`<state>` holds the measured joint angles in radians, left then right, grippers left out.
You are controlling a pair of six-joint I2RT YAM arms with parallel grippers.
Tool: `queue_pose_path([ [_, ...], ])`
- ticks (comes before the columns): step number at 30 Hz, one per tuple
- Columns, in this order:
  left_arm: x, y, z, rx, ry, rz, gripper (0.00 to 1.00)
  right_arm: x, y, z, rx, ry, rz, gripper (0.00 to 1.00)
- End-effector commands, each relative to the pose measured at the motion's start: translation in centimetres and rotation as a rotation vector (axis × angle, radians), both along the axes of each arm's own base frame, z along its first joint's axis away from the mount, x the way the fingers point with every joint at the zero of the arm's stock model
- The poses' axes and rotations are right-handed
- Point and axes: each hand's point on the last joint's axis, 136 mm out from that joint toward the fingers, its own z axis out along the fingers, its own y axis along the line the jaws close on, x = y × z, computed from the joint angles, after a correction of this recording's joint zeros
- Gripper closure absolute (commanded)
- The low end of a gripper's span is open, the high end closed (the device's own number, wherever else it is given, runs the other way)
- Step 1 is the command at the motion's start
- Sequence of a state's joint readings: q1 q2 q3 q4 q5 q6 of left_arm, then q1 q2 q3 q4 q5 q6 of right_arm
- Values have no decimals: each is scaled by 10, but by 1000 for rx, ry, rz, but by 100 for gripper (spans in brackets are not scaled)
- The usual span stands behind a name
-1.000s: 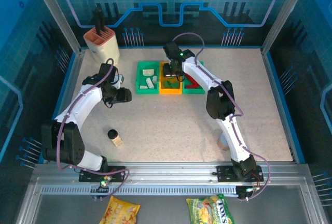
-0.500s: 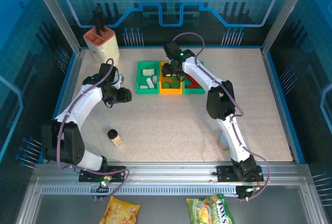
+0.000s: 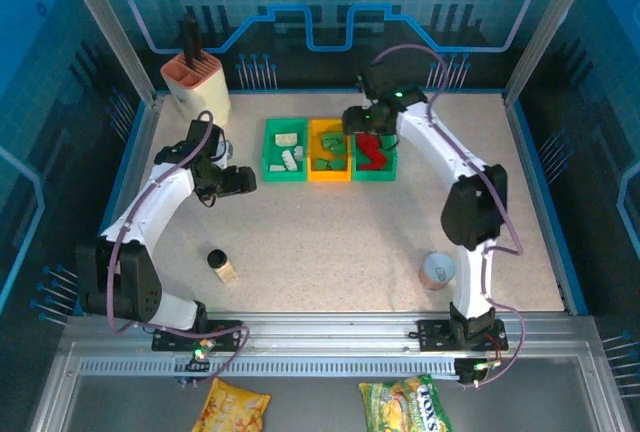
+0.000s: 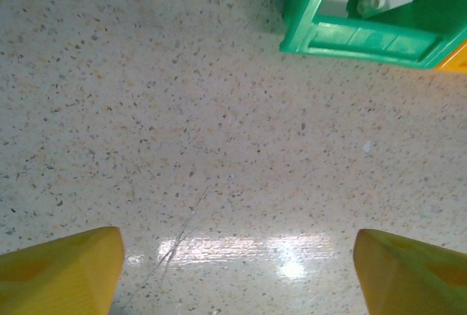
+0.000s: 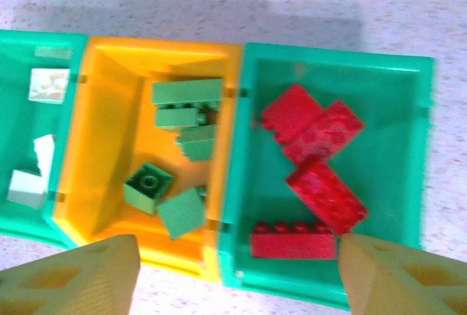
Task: Sort the legos into containers by color
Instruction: Place the lego in the container, then reset both arms
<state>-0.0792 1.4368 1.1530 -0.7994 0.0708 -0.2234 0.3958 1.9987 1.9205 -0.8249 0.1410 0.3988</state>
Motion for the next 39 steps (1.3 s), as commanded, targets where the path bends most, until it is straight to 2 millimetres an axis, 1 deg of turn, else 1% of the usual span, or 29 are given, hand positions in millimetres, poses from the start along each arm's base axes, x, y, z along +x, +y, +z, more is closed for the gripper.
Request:
queue_pose_path([
  [1,1,4,19,-20,-22,73,1,-9,-33,6,23,-21,-30,21],
  [2,2,4,20,-22,-24,82,1,-14,-44,5,16,-21,-44,18],
  [3,2,5,19,-23,-27,93,1,-19,-59,5,8,-28,-67,15],
  [5,6,8,20,-12,-44,108,1,-27,-84,2,-1,-38,-111,0],
  [7,10,14,18,18,-67,125,1,-36,-112,-3,-2,-44,-172,0],
  [10,17,28,16,89,-143,151,1,-48,-144,-17,-12,-51,-233,0],
  [15,24,63,14,257,-295,247,1,-66,-198,-46,-157,-86,-359,0],
  [17,24,77,11,323,-340,287,1,-70,-213,-55,-202,-123,-389,0],
  [19,26,82,7,356,-391,295,1,-73,-224,-65,-221,-155,-406,0],
  [21,27,91,-2,403,-424,319,1,-73,-228,-73,-236,-201,-387,0],
  [22,27,95,-7,419,-430,332,1,-71,-230,-73,-244,-230,-382,0],
  [23,29,97,-12,435,-431,328,1,-75,-231,-83,-263,-246,-373,0],
  [24,32,96,-18,448,-440,304,1,-75,-233,-87,-276,-271,-369,0],
  [27,42,95,-30,472,-482,260,1,-75,-235,-90,-290,-353,-365,0],
  [28,45,94,-31,467,-505,250,1,-76,-232,-91,-284,-374,-356,0],
  [29,48,91,-34,450,-533,234,1,-73,-229,-86,-269,-427,-352,0],
  [32,57,84,-35,385,-647,209,1,-74,-218,-78,-215,-546,-324,0],
  [33,60,83,-34,374,-690,205,1,-74,-213,-78,-208,-567,-298,0],
  [35,64,80,-33,348,-712,192,1,-73,-208,-80,-226,-583,-280,0],
  [38,71,69,-27,296,-801,139,1,-71,-193,-81,-257,-620,-216,0],
  [39,71,67,-31,276,-800,122,1,-72,-188,-82,-268,-611,-201,0],
])
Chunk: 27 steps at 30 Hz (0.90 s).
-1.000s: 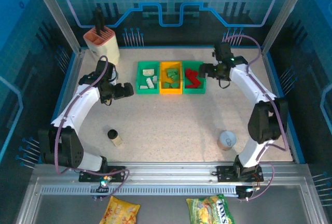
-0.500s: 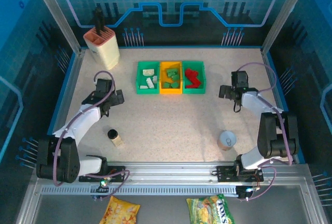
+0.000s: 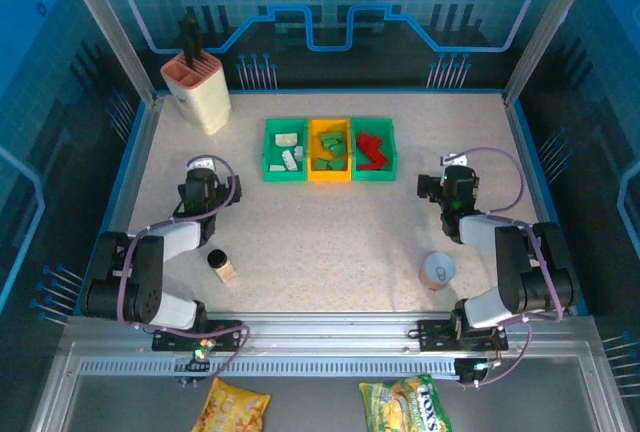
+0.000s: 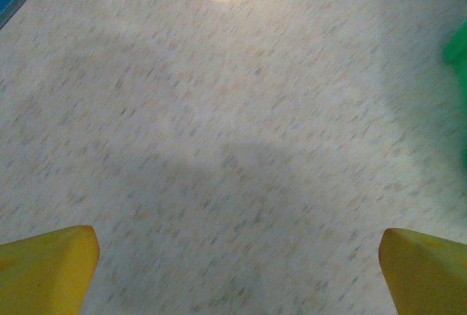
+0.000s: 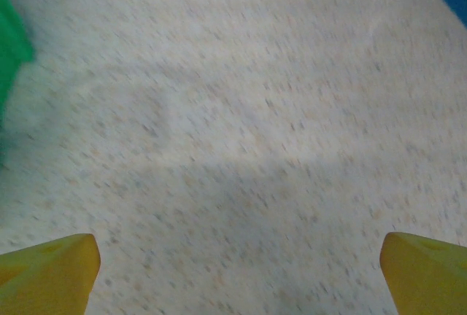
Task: Sort the legos into containers by color
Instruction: Reset both arms
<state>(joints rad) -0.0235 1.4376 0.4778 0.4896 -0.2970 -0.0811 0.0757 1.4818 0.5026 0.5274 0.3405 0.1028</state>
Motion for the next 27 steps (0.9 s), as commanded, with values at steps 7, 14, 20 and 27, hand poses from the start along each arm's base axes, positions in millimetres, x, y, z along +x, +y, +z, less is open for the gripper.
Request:
queue_pose_path([
  [7,21,-25,19,-42,-176,-187,1,8,27,23,-35,-169,145,0],
  [14,18,-33,13,-38,-209,-236,1,6,32,16,-23,-196,184,0],
  [20,18,-33,13,-37,-206,-235,1,6,30,16,-15,-195,178,0],
  [27,18,-33,13,-37,-208,-237,1,6,30,17,-15,-196,178,0],
])
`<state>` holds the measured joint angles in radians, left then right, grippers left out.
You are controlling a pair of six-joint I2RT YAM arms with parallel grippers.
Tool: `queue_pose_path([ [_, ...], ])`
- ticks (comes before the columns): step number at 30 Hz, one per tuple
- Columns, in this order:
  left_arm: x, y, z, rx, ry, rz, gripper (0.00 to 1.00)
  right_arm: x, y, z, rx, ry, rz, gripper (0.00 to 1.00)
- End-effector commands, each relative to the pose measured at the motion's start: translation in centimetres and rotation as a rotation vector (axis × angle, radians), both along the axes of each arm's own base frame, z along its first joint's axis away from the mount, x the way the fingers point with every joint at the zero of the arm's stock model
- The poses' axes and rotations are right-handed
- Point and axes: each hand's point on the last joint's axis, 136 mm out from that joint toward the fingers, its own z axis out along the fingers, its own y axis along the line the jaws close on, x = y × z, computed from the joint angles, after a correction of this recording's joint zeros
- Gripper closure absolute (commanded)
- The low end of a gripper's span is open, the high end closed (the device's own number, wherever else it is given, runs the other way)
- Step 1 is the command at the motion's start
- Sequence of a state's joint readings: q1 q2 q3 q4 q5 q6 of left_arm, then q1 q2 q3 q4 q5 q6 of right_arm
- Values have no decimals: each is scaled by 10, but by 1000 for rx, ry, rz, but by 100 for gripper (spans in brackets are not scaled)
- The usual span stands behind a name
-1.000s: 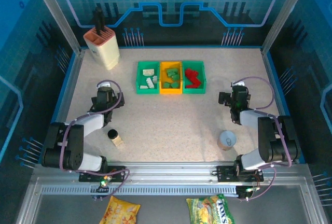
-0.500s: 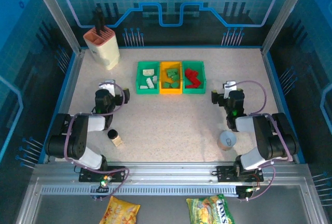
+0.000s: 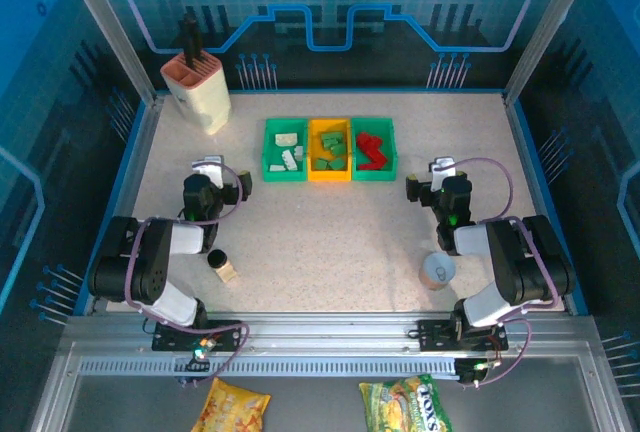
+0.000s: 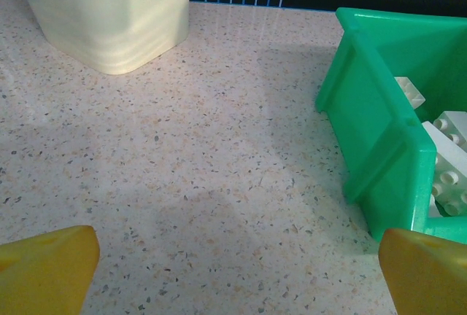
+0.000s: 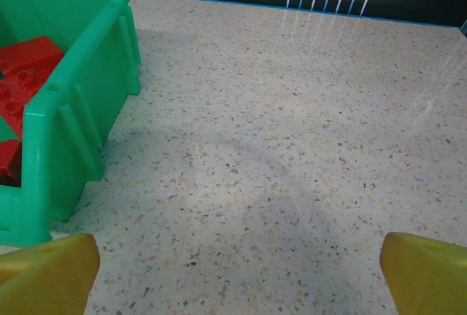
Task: Sort the legos into containers by color
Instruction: Reset both arms
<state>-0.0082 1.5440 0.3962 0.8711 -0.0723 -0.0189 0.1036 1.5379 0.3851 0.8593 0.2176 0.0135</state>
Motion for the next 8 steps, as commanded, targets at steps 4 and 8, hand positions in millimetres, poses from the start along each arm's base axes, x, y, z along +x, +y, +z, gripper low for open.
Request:
queue_pose_path([
  [4,1,0,2,9,-22,-21,1,6,4,12,-7,-50,32,0],
  [8,1,0,3,9,-22,-21,1,6,4,12,0,-51,36,0],
])
